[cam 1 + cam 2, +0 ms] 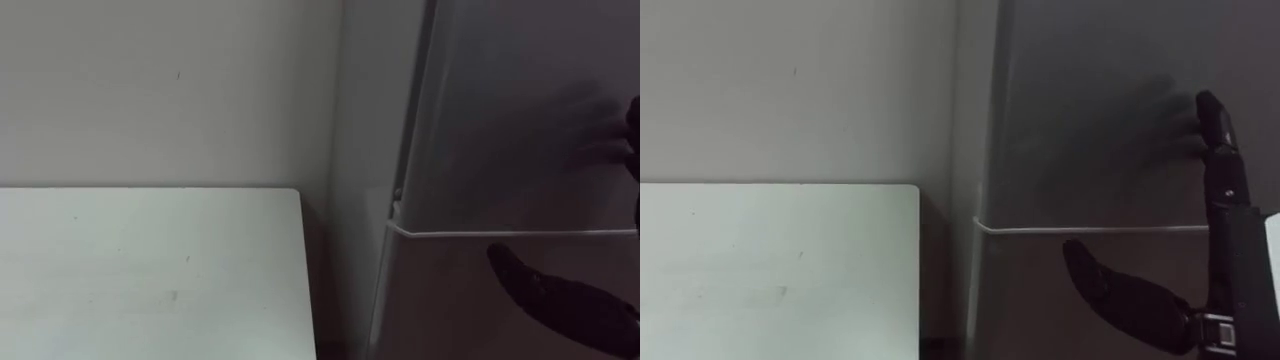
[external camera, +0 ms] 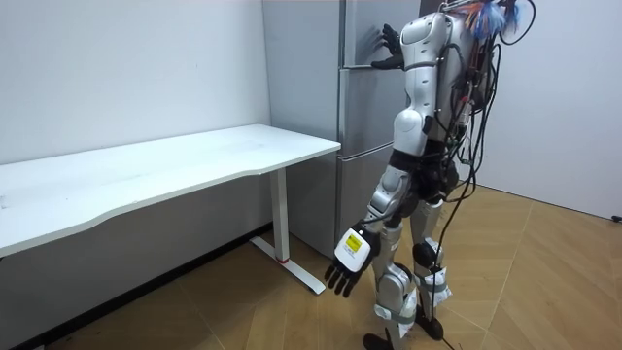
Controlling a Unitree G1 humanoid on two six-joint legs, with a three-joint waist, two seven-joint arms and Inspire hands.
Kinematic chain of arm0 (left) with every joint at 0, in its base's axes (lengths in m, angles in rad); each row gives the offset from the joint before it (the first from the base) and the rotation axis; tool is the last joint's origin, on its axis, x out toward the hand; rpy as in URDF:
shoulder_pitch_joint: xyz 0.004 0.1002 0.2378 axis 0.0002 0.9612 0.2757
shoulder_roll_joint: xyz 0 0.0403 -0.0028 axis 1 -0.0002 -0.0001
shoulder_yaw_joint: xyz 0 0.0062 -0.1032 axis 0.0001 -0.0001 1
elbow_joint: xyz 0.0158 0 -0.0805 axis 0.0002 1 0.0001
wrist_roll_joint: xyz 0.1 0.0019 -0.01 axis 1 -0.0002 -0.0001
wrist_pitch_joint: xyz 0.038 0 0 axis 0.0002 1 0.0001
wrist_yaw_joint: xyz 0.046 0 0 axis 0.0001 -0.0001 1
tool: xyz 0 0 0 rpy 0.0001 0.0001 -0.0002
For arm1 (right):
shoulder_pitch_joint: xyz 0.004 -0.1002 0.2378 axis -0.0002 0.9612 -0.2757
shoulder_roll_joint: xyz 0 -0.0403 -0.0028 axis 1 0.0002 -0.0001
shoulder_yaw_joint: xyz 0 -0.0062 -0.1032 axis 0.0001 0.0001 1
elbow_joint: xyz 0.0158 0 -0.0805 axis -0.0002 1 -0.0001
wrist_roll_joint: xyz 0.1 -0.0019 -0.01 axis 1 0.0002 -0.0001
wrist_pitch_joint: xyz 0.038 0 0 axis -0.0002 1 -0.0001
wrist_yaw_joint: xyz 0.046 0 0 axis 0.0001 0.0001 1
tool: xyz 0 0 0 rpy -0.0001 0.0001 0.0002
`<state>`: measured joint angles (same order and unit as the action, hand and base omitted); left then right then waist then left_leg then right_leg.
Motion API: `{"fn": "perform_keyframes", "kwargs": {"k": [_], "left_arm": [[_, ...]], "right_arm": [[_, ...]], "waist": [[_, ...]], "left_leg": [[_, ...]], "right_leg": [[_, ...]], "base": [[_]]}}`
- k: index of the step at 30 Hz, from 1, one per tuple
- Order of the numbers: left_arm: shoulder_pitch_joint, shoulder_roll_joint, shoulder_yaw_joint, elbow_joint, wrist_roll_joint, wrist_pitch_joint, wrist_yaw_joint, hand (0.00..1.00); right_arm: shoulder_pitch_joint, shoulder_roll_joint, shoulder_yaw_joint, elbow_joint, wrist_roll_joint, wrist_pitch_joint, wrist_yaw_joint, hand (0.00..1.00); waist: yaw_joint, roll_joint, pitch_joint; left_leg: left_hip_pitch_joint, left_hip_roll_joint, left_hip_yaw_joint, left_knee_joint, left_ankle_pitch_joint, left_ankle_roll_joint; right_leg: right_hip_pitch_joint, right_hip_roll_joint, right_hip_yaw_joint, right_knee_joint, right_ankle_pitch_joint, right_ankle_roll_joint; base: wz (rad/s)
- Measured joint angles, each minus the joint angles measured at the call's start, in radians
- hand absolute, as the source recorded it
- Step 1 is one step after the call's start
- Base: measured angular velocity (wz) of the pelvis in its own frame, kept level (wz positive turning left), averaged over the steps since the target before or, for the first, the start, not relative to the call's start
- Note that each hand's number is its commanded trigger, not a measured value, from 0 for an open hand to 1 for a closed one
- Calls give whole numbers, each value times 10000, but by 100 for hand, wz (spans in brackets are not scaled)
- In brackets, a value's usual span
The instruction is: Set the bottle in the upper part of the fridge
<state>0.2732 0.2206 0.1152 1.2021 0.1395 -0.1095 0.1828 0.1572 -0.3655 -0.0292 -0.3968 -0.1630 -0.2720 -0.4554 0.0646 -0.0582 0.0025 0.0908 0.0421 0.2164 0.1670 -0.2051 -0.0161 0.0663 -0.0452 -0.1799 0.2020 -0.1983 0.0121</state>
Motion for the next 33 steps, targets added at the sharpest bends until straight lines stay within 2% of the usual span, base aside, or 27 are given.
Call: {"fn": "perform_keyframes", "kwargs": {"k": [7, 16, 24, 33], "left_arm": [[140, -1, -7, -865, 297, 175, -196, 0], [157, 0, -10, -996, 327, 583, -250, 0], [154, 0, -9, -1263, 907, 952, -302, 0], [249, -3, -7, -1690, 1324, 1102, -449, 0]], "right_arm": [[-306, 17, -35, 459, 417, 50, 746, 0], [-623, 17, -40, 971, 479, 135, 988, 0], [-1100, 17, 10, 1479, 460, 550, 1010, 0], [-1780, 15, -6, 2373, 881, 569, 1129, 0]], "waist": [[-20, -59, -6], [-32, -97, -35], [14, -197, -24], [7, -229, -12]], "left_leg": [[16, 0, 1, 10, 1, 2], [68, 13, -27, 46, 2, 3], [63, 13, -164, 179, 29, 25], [-146, -6, -339, 397, 106, 110]], "right_leg": [[-1, -10, -1, 6, 10, -12], [135, -29, -110, 19, 63, -31], [191, -53, -188, 29, 80, -46], [163, -73, -239, 13, 185, 92]], "base": [[0], [1], [3], [4]]}}
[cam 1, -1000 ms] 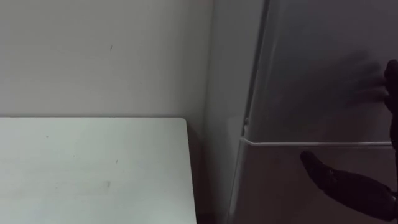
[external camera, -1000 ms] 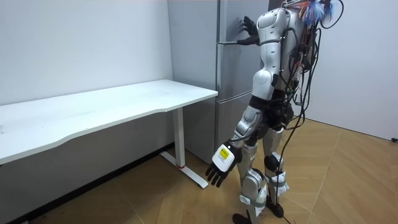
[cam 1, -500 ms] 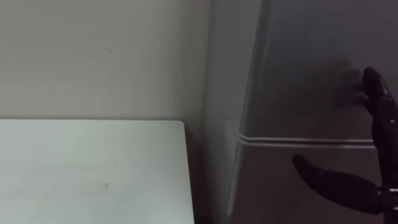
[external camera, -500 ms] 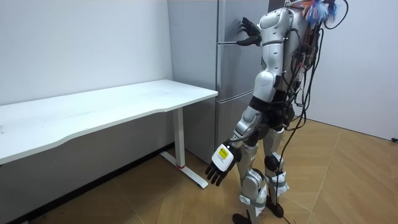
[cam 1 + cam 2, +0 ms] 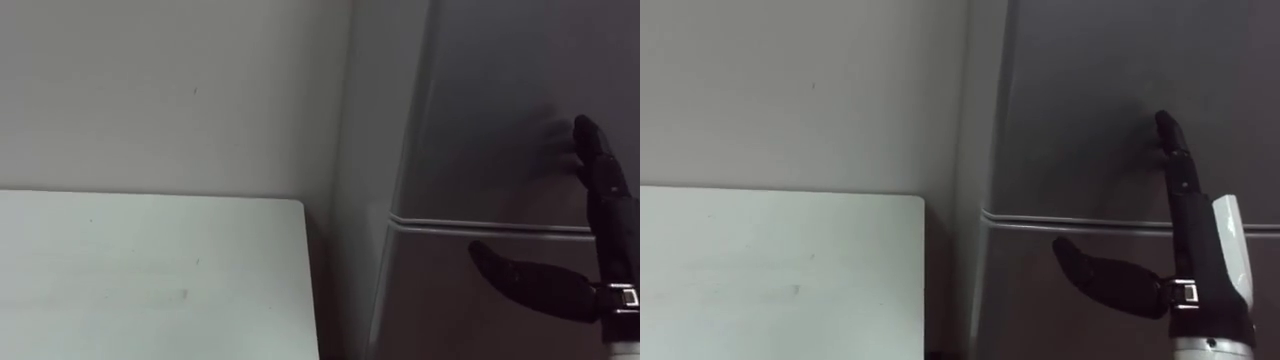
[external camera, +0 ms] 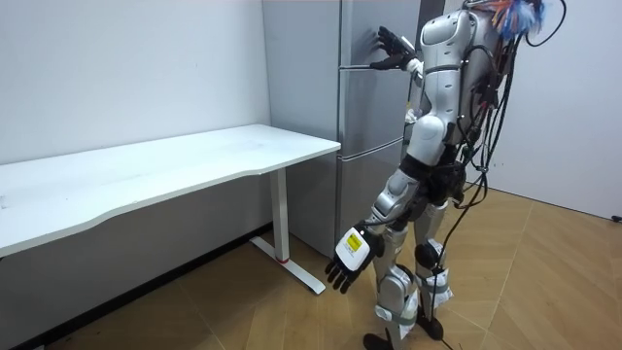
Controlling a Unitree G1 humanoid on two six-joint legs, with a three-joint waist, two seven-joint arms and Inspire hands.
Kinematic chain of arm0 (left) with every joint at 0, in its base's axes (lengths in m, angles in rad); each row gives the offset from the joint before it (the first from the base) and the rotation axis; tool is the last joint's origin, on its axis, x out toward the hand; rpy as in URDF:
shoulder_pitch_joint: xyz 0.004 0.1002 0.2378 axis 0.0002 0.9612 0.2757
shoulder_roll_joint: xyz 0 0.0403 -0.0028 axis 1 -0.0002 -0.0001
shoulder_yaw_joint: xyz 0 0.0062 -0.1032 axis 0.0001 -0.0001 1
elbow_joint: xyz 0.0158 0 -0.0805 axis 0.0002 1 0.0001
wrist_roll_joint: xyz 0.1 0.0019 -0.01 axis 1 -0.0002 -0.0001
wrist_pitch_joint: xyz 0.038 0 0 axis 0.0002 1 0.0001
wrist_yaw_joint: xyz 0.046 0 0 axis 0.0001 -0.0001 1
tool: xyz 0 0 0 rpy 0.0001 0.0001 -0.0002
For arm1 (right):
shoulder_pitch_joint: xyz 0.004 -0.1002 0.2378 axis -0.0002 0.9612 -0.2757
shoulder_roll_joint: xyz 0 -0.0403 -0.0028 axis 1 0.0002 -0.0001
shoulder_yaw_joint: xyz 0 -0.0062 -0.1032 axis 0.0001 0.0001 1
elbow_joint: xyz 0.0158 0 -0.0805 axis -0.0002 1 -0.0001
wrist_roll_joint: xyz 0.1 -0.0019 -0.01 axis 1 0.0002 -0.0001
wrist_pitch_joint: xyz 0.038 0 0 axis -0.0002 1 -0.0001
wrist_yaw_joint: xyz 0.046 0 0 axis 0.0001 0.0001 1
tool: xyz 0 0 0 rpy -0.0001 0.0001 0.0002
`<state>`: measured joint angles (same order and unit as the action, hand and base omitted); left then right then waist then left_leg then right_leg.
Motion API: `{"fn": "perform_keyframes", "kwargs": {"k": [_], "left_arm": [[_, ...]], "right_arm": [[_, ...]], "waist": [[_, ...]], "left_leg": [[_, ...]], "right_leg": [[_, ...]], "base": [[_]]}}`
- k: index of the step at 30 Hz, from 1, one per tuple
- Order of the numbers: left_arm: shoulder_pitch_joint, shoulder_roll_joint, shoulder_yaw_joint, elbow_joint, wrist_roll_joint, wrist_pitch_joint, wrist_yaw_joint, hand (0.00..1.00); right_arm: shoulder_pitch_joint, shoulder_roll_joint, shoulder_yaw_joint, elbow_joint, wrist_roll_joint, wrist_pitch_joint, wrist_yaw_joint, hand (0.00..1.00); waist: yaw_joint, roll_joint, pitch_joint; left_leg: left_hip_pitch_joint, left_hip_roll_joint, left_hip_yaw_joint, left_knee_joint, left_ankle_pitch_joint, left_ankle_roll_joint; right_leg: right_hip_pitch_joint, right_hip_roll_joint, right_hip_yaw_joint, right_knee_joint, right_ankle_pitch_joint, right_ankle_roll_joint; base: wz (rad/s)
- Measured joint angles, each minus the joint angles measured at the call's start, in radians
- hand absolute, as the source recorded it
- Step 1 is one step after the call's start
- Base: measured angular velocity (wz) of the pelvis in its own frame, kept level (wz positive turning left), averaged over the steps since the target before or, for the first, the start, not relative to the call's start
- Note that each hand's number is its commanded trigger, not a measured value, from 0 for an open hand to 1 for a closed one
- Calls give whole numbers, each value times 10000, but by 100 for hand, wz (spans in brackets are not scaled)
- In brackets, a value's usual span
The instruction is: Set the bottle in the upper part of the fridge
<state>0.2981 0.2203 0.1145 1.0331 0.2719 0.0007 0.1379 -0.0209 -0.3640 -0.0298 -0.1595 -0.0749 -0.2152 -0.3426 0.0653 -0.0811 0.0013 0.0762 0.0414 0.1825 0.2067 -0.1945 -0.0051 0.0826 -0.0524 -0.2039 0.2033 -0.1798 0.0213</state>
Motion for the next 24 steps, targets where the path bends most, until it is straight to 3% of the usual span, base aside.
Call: {"fn": "perform_keyframes", "kwargs": {"k": [9, 17, 24], "left_arm": [[86, 5, 23, -144, 10, -14, -17, 0], [387, -28, 447, -327, 46, -329, 33, 0], [918, -155, 1398, -708, -51, -508, 161, 0]], "right_arm": [[-141, -7, -376, -59, 1150, -33, 292, 0], [247, -199, -1881, -191, 1948, -14, -193, 0], [1063, -278, -4298, 84, 3708, -32, -1758, 0]], "waist": [[-69, 63, -25], [-181, 81, -53], [-705, 94, -91]], "left_leg": [[-312, 0, -66, 199, 41, 41], [-305, -19, -77, 146, 39, 42], [-284, -61, -174, 40, -5, 40]], "right_leg": [[-178, -13, -74, 3, 116, -15], [-158, -9, -61, -61, 153, -79], [-122, -7, -159, -164, 137, -62]], "base": [[4], [1], [4]]}}
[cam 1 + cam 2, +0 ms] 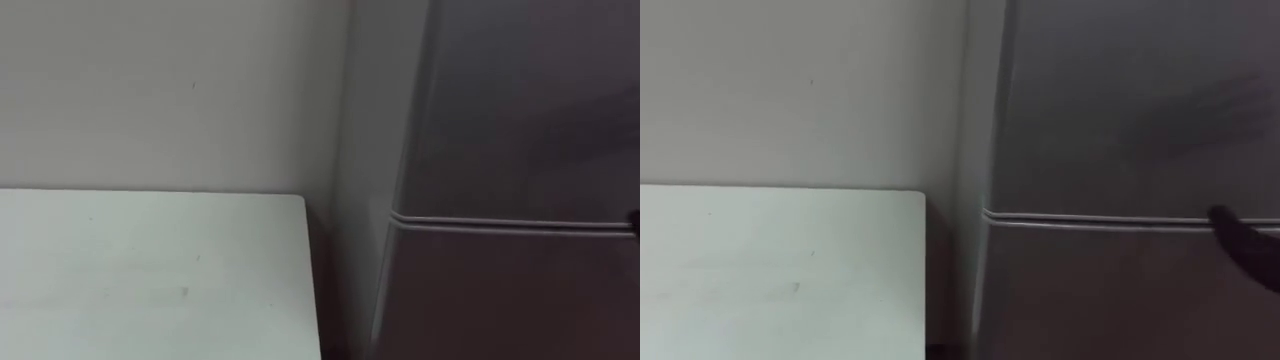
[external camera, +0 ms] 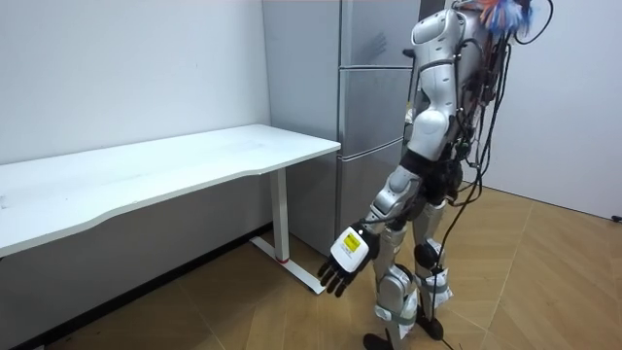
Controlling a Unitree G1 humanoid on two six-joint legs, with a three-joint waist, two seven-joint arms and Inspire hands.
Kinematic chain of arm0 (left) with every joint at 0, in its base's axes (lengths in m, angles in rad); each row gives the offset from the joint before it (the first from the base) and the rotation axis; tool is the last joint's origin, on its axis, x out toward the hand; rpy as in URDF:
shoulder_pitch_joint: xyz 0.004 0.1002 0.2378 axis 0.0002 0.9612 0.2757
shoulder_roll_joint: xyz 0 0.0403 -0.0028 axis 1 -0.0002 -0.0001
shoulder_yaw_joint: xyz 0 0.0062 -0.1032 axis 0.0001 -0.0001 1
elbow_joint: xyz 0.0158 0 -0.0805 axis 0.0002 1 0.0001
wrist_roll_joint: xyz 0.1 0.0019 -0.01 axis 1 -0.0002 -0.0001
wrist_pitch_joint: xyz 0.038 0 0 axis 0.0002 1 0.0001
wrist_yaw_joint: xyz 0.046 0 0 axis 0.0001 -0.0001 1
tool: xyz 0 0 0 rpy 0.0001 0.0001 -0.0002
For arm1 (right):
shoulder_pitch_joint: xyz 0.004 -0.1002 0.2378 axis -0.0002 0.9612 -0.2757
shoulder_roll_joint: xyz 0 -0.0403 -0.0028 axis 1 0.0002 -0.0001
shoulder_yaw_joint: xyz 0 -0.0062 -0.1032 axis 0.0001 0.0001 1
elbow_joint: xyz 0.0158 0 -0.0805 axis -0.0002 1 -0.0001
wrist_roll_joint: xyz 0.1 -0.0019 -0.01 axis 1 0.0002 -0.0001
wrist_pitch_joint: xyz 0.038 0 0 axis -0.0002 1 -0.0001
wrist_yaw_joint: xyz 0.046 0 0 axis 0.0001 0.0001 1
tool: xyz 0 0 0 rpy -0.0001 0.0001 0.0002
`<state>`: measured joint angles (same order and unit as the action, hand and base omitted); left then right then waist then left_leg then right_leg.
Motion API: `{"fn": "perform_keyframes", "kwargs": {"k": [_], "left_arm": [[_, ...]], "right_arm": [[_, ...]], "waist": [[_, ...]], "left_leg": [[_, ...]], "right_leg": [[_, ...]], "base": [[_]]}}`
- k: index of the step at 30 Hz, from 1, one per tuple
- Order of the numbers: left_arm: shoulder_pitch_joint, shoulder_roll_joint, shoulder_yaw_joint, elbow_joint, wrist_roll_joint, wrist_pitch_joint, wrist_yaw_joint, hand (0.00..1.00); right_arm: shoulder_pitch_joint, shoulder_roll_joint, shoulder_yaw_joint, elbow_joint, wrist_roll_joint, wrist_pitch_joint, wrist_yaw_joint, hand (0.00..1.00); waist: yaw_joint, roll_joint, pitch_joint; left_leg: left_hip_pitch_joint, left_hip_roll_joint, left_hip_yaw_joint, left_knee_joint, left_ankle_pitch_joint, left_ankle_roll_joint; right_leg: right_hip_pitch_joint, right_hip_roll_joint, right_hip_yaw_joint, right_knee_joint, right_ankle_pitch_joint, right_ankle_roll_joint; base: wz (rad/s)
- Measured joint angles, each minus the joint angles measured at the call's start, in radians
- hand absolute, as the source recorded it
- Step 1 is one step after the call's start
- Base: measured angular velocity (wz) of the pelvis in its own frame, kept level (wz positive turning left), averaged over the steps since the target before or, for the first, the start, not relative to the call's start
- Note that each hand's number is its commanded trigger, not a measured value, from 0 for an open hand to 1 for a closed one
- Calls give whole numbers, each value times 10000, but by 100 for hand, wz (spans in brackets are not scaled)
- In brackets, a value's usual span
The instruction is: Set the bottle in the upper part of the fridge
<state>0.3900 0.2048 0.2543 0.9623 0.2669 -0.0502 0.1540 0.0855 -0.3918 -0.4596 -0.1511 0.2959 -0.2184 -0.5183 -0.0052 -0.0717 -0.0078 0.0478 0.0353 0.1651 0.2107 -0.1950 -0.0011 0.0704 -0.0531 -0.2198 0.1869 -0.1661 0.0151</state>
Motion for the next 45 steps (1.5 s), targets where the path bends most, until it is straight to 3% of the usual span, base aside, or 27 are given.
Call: {"fn": "perform_keyframes", "kwargs": {"k": [8, 12, 18, 22, 24, 26, 30, 34, 42, 45], "left_arm": [[-91, -22, -17, -8, -18, -70, 568, 0], [-135, -81, -19, -15, -22, -44, 634, 0], [-88, -169, -25, -384, -459, 77, 782, 0], [-131, -368, -82, -386, -841, 83, 901, 0], [-125, -422, -330, -357, -1078, 89, 993, 0], [-114, -571, -328, -257, -1244, 102, 1020, 0], [-288, -629, -463, 245, -1435, 88, 1127, 0], [-454, -639, -1081, 763, -1566, 100, 1267, 0], [-498, -764, -1397, 780, -1284, 102, 1260, 0], [-722, -773, -1412, 793, -964, 197, 1236, 0]], "right_arm": [[758, 13, -848, 1091, 1431, 8, -1743, 0], [1105, 108, -932, 1788, 2148, 12, -2162, 0], [1635, 812, -1086, 3168, 3464, 26, -2679, 0], [2262, 1449, -282, 4613, 3550, 112, -2629, 0], [2498, 1670, 138, 5383, 3675, 175, -2572, 0], [2520, 1905, 592, 6692, 3578, 375, -2316, 0], [2521, 2143, 1542, 8420, 2957, 617, -1868, 0], [2444, 2271, 2703, 10007, 2504, 733, -1037, 0], [2034, 2368, 3868, 11183, 905, 902, 1304, 0], [1754, 2403, 4475, 11615, 383, 1136, 2225, 0]], "waist": [[-727, 104, 62], [-758, 120, 65], [-703, 175, 52], [-711, 294, 62], [-716, 357, -1], [-691, 457, -37], [-709, 541, -21], [-614, 583, 7], [-349, 642, 30], [-144, 641, 30]], "left_leg": [[134, -55, 53, -217, -1, -12], [147, -55, 133, -237, -3, -10], [169, -70, 125, -292, -3, -10], [154, -87, 118, -299, -11, -3], [186, -98, 135, -360, -12, -1], [369, -105, 231, -462, -10, -2], [502, -116, 227, -502, -12, -2], [510, -118, 228, -501, -15, -3], [496, -108, 215, -493, -22, -14], [445, -118, 160, -466, -33, -9]], "right_leg": [[-5, -37, 88, 12, -171, 31], [-44, -35, 170, 3, -171, 33], [-25, -39, 160, 1, -176, 41], [-62, -64, 160, -6, -215, 61], [-61, -71, 182, -11, -214, 62], [36, -70, 250, -10, -222, 74], [123, -77, 279, 6, -254, 88], [122, -77, 278, 8, -275, 95], [146, -59, 266, -23, -273, 90], [143, -78, 182, -42, -274, 92]], "base": [[-1], [-5], [0], [0], [-4], [-12], [-4], [2], [0], [7]]}}
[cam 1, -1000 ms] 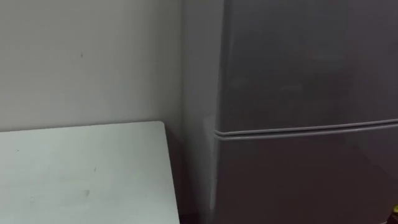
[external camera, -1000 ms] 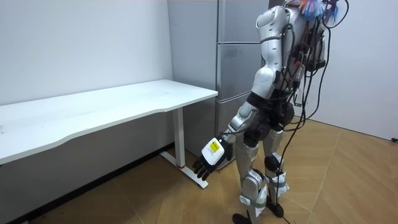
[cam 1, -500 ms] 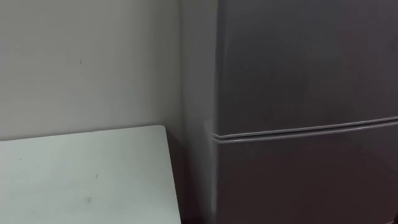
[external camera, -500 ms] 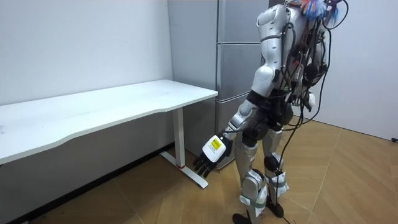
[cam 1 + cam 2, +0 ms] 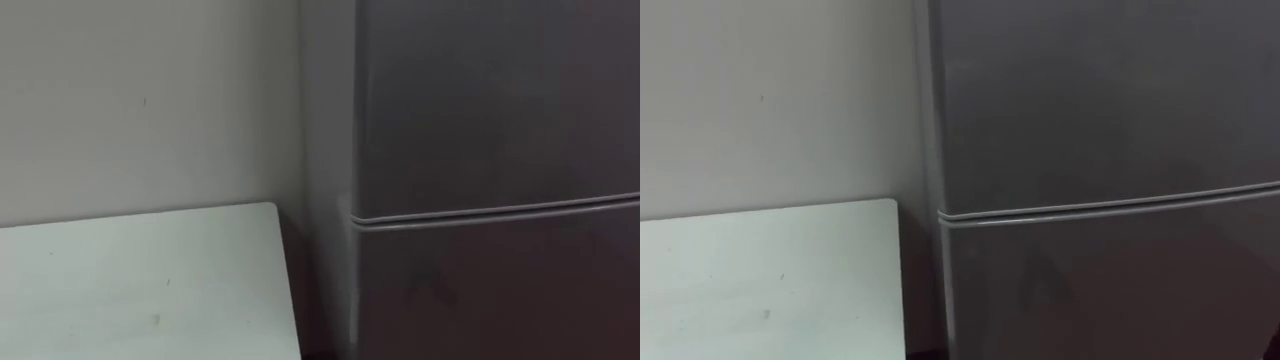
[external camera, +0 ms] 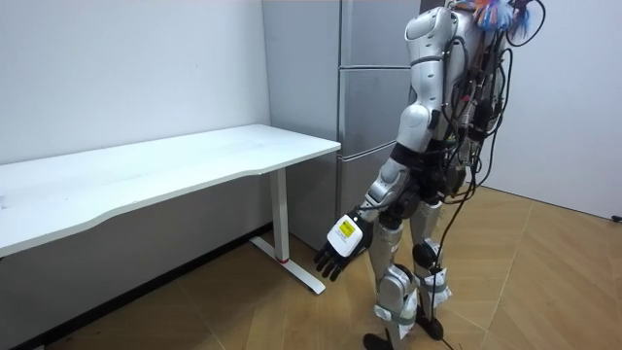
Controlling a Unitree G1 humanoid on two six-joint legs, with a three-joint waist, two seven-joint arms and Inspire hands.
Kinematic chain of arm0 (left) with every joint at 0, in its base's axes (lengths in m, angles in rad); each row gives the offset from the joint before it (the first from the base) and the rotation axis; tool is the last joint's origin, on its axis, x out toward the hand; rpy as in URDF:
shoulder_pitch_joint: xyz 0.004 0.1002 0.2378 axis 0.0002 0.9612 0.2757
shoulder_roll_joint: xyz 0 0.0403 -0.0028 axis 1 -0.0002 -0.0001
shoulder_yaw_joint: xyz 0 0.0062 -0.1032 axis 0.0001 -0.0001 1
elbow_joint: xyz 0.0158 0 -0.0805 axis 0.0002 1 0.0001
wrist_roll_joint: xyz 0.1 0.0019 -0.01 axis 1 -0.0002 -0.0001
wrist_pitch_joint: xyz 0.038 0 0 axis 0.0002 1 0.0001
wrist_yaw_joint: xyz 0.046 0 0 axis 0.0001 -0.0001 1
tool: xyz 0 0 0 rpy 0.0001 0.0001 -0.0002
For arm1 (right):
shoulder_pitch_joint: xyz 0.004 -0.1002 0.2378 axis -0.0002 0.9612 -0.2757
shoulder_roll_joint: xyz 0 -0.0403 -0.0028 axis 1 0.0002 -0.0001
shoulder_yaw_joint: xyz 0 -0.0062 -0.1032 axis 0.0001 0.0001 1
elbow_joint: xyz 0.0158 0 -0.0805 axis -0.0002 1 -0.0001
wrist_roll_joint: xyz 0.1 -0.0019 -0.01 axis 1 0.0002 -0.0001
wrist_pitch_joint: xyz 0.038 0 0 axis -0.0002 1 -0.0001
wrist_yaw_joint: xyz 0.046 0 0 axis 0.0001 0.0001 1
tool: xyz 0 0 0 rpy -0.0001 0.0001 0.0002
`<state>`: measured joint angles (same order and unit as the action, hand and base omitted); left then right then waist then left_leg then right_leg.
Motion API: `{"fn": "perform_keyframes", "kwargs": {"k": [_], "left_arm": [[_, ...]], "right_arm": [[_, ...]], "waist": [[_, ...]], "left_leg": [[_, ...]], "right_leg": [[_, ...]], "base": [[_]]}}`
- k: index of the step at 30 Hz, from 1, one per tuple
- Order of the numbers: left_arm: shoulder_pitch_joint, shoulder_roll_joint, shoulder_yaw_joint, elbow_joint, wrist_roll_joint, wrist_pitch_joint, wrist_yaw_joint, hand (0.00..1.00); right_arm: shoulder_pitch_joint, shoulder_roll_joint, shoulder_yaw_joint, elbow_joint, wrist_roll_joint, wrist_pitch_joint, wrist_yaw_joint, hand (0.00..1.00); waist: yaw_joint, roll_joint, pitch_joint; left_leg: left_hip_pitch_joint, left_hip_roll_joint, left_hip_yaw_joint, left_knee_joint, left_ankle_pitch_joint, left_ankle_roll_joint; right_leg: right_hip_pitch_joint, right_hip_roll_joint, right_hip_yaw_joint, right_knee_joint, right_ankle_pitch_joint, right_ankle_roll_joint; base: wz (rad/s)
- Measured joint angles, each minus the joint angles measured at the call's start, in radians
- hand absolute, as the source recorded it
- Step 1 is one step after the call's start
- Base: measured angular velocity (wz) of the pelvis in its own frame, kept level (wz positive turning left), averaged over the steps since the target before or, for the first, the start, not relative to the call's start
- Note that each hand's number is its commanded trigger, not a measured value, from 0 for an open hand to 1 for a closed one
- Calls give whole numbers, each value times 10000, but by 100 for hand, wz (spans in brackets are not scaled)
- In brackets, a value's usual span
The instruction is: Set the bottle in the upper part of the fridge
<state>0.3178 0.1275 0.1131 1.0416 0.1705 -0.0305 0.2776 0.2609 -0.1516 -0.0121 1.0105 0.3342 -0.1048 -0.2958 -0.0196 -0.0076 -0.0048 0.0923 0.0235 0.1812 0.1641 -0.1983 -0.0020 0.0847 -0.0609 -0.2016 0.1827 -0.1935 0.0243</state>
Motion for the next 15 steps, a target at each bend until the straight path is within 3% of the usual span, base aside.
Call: {"fn": "perform_keyframes", "kwargs": {"k": [2, 7, 15], "left_arm": [[-68, 0, -5, -4, 20, 52, -60, 0], [-153, -3, -7, -6, 21, 78, -180, 0], [-152, -15, -196, -17, 23, 92, -23, 0]], "right_arm": [[-182, 14, 358, 125, -314, 214, 631, 0], [-369, 17, 658, 288, -895, 321, 1344, 0], [-439, 23, 700, 784, -1004, 419, 1525, 0]], "waist": [[28, -5, -2], [218, 5, 2], [267, 24, 18]], "left_leg": [[-129, -40, -193, 65, -6, 13], [-159, -40, -216, 51, -19, 9], [-190, -89, -497, 58, -49, 5]], "right_leg": [[8, -42, -198, -37, -1, 9], [70, -25, -240, -143, 11, 21], [278, -44, -530, -321, -12, 55]], "base": [[22], [4], [11]]}}
